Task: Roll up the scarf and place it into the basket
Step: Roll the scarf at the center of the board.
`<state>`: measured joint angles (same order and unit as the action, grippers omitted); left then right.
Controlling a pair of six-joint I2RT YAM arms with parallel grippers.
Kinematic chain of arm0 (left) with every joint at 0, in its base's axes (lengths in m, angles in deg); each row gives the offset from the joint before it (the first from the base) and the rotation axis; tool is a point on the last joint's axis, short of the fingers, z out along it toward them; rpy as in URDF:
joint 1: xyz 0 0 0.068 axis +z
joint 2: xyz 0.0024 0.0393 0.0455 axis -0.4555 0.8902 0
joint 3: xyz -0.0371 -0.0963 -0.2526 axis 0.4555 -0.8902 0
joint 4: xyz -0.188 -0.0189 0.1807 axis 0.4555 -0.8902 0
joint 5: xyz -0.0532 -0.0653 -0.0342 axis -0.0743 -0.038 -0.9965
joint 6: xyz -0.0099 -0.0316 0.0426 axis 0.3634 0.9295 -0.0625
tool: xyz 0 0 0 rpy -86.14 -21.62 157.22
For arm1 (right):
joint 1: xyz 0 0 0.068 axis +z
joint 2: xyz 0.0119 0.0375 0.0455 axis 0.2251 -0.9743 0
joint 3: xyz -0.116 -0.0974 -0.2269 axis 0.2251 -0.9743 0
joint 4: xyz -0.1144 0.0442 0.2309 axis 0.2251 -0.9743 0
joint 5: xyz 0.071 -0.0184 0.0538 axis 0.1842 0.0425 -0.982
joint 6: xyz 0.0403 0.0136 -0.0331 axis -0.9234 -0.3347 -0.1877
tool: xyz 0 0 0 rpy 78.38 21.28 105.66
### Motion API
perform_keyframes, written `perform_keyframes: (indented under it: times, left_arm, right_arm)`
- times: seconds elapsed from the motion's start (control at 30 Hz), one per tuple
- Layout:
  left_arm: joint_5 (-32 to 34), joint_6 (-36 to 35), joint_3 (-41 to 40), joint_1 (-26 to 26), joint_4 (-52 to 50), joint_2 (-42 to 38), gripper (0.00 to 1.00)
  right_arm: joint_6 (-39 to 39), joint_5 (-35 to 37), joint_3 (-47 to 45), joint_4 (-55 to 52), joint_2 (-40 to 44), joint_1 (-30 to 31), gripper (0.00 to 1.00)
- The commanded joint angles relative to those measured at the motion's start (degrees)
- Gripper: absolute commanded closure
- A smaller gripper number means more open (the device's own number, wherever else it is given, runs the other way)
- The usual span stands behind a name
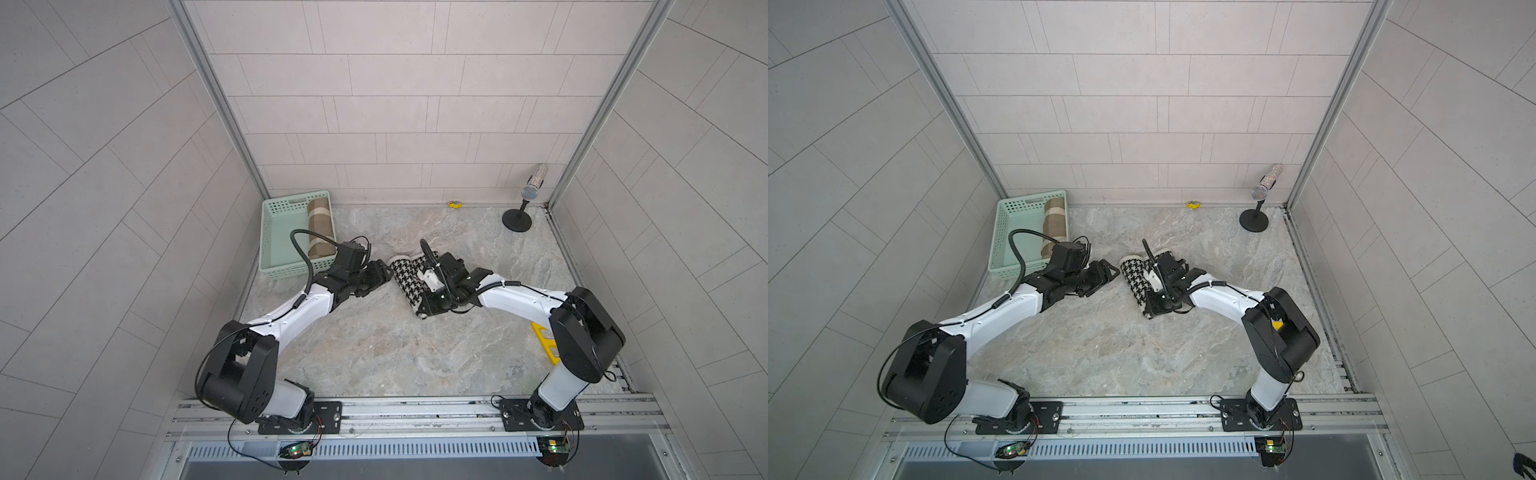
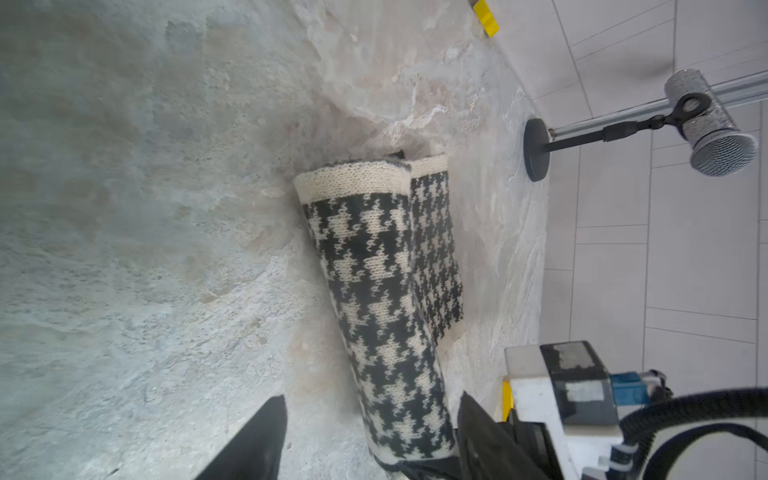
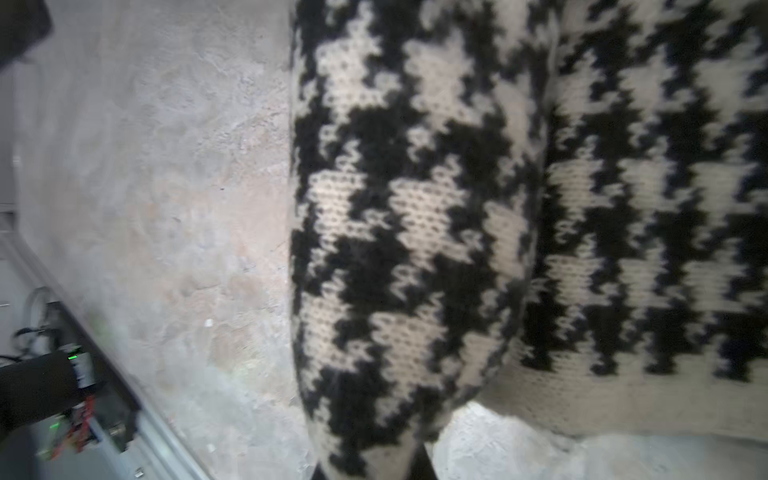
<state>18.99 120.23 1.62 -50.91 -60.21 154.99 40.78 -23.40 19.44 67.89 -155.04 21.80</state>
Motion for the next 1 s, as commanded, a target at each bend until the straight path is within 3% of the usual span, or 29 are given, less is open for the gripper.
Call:
perform_keyframes:
  times: [0.0,0.17,0.37,0.5,0.87,0.97]
  left_arm:
    - [-0.2,-3.21,-0.33,-1.02,-1.02,1.27,0.3]
    - [-2.11,-5.16,2.34,-1.95,2.48,6.43,0.32]
    - [-3.63,-6.89,8.29,-3.55,4.75,11.6,0.61]
    - [-3.7,-6.89,11.91,-4.88,6.1,15.01,0.7]
    - [-2.62,-9.14,20.82,-5.03,7.82,30.06,0.82]
    - [-2.26,-8.56,21.85,-4.93,8.81,32.7,0.84]
  right_arm:
    - [-3.72,-14.87,-0.83,3.96,0.0,-2.41,0.95]
    - [-4.12,-18.07,-2.0,4.83,-0.58,-5.73,0.93]
    - [-9.23,-24.49,-6.14,13.12,-3.17,-10.72,0.9]
    - [-10.07,-25.8,-7.28,15.38,-5.33,-12.56,0.88]
    - [-12.03,-25.51,-8.39,18.69,-6.41,-14.04,0.81]
    - [-11.81,-24.14,-8.66,18.6,-5.08,-14.06,0.74]
